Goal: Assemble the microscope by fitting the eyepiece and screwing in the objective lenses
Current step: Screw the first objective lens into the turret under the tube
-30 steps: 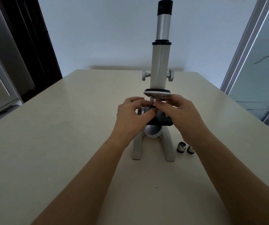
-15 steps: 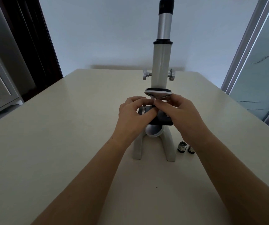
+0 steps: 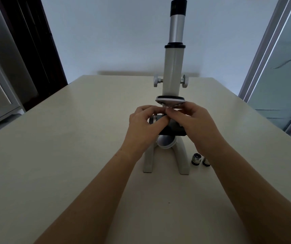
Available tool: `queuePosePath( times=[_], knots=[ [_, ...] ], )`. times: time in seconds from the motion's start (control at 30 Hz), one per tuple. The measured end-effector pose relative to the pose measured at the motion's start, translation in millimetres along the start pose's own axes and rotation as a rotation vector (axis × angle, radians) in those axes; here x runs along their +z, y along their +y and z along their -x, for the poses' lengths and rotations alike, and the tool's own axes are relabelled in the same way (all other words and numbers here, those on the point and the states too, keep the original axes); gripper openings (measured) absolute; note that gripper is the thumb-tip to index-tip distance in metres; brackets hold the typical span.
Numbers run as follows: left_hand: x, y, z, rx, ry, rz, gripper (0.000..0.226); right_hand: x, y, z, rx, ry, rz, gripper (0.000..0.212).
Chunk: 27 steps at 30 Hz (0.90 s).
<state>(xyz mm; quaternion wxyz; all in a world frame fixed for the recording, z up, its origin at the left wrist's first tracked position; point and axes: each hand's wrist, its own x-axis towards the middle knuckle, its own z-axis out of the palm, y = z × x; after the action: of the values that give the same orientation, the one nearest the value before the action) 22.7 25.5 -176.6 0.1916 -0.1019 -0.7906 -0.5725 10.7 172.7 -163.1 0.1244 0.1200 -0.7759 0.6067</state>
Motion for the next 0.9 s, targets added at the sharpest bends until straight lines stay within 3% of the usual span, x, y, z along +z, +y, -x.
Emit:
queuePosePath(
  times=[0.1, 0.27, 0.33, 0.43, 0.67, 0.9],
  knots=[
    [0.5, -0.1, -0.4, 0.006, 0.006, 0.01, 0.017, -1.5, 0.3, -0.3, -0.003, -0.009, -0.009, 0.012],
    [-0.2, 0.5, 0.2, -0.014, 0.012, 0.017, 0.012, -1.4, 1.1, -1.2, 0.014, -0.02, -0.011, 0.029],
    [0.5, -1.0, -0.2, -0.019, 0.014, 0.018, 0.02, -0.5, 1.0, -0.9, 0.018, -0.006, -0.007, 0.03],
    [0.9, -2.4, -1.1, -0.01, 0.008, 0.025, 0.029, -0.3, 0.8, -0.7, 0.011, -0.008, 0.006, 0.028],
    [-1.0, -3.3, -1.9, -0.024, -0.031, 0.097, 0.014, -3.9, -0.9, 0.5, 0.001, -0.019, 0.003, 0.013],
    [-0.6, -2.8, -1.0, -0.073, -0.03, 0.112, 0.012, -0.5, 0.9, -2.4, 0.029, -0.017, 0.01, 0.038]
  ],
)
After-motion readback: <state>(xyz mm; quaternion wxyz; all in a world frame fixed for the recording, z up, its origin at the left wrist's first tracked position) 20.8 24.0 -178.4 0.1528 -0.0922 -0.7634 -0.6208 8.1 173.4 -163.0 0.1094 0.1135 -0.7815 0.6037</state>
